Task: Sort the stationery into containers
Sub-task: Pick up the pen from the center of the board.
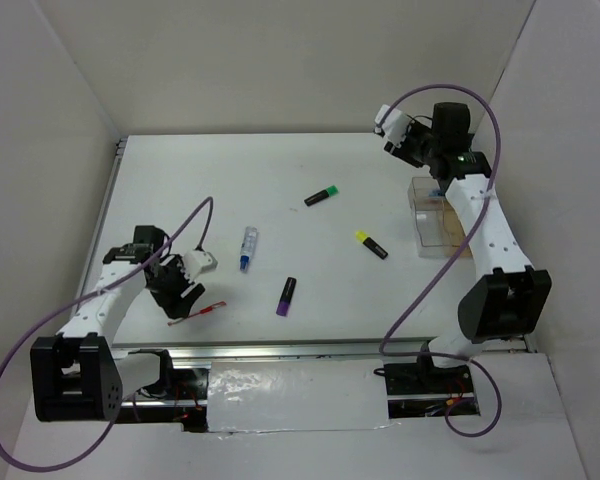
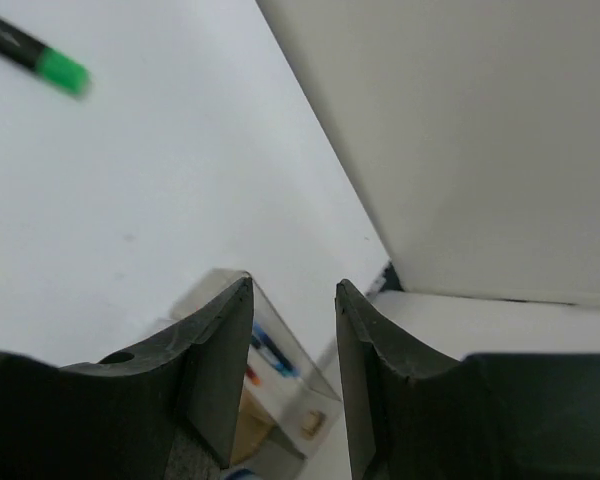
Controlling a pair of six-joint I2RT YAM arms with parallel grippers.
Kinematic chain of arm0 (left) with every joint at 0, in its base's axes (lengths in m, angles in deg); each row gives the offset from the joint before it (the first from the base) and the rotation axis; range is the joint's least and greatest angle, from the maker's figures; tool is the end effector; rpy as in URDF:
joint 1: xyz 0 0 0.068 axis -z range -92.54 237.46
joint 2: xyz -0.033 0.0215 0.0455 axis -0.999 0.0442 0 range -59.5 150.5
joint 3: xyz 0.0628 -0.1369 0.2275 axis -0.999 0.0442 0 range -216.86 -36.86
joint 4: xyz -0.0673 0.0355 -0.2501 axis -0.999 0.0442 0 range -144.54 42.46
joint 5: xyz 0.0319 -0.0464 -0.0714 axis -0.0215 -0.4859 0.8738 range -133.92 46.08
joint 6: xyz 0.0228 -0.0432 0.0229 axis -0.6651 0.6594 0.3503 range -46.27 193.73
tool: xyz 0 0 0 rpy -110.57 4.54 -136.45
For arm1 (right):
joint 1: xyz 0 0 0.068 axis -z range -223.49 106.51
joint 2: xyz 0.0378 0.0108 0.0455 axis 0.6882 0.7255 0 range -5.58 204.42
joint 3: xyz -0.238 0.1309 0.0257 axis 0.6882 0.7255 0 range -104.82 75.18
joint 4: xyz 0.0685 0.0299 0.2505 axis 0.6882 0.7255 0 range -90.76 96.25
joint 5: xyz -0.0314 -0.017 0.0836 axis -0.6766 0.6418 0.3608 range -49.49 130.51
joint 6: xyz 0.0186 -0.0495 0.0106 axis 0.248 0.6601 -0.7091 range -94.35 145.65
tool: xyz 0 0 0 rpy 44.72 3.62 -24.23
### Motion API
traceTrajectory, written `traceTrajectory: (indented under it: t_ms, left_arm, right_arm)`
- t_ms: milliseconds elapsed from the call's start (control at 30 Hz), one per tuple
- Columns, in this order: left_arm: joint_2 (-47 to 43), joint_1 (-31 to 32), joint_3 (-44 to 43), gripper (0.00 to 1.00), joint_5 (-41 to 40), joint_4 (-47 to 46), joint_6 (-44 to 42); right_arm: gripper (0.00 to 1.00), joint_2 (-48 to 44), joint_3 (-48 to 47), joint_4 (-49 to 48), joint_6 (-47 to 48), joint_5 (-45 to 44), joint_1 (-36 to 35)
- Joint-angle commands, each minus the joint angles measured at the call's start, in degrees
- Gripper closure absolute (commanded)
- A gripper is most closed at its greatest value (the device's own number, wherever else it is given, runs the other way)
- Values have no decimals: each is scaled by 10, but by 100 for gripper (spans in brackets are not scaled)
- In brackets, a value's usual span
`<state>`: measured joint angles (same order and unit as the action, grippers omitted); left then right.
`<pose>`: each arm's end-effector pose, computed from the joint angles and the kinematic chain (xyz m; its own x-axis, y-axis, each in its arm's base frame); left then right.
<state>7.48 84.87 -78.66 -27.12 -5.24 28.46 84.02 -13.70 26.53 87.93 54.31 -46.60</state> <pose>0.1932 -0.0015 0.2024 -0.6532 0.6512 -0.3862 0.7077 0.7064 -0.0059 0.3587 0.0279 0.3835 0.0147 -0.8602 -0.5098 -0.5374 0.4231 -0.7295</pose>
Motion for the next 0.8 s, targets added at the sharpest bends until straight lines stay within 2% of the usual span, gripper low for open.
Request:
traceTrajectory:
  t_ms: [0, 100, 167, 400, 533, 633, 733, 767]
  left_arm:
    - [-28, 8, 11, 26, -16, -5, -76]
    - [-18, 21, 22, 34, -18, -10, -77]
    - [-17, 21, 41, 35, -28, -26, -79]
    - [-27, 41, 102, 39, -58, -68, -105]
    - [-23, 43, 117, 46, -62, -86, -105]
    - [-9, 43, 128, 53, -70, -105, -109]
    - [16, 43, 131, 65, -74, -120, -115]
    - [22, 43, 131, 72, -75, -125, -115]
  right_arm:
    - [55, -44, 16, 36, -152, 64, -10]
    - [55, -69, 27, 48, -209, 86, -15]
    - [55, -87, 35, 52, -238, 97, -15]
    - [55, -109, 49, 65, -254, 105, -10]
    - [55, -109, 48, 69, -254, 114, -5]
    - [55, -115, 52, 65, -257, 119, -5]
    - [56, -121, 54, 64, -262, 125, -6]
    - [56, -120, 55, 62, -263, 127, -5]
